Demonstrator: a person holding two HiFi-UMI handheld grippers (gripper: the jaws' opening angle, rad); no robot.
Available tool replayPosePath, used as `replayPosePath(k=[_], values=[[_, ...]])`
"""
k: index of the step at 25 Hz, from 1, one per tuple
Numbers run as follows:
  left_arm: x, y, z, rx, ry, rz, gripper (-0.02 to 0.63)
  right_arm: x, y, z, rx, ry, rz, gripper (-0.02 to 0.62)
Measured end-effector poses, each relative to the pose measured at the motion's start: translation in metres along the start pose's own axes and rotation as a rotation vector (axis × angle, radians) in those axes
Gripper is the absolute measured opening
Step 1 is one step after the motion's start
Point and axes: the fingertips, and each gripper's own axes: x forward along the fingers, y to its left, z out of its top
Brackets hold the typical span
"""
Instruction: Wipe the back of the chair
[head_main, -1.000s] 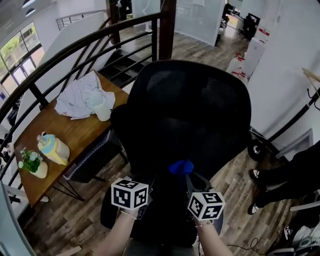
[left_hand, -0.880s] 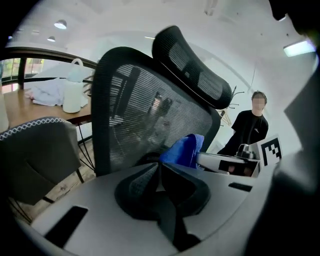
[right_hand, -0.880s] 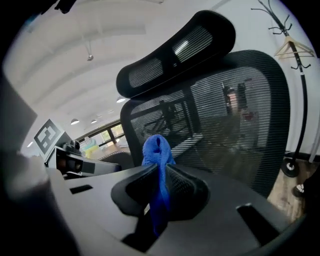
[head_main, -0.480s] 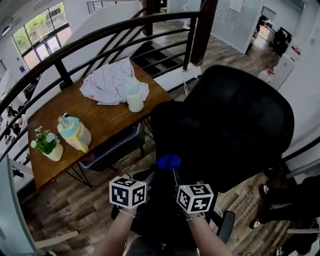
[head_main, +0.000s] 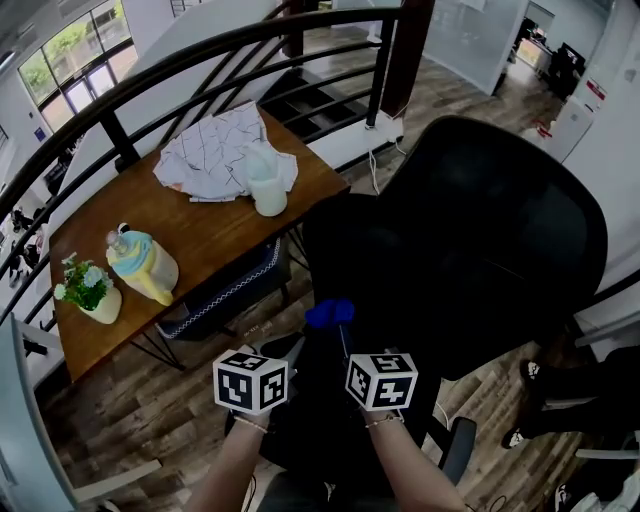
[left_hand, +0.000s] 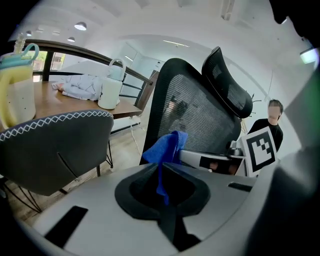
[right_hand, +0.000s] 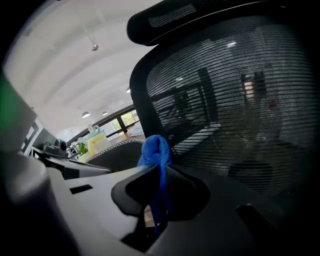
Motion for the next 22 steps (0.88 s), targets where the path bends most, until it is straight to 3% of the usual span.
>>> replayPosePath(k=[9, 22], values=[[0.021, -0.015, -0.010, 0.001, 0.038, -0.028, 0.034, -0.010, -0.030, -0.004, 0.028, -0.007, -0.058, 0.058], [0.050, -0.061, -0.017, 0.067, 0.095, -0.100, 0.034, -0.049, -0.083, -0.013, 0.032, -0.028, -0.158, 0.058]])
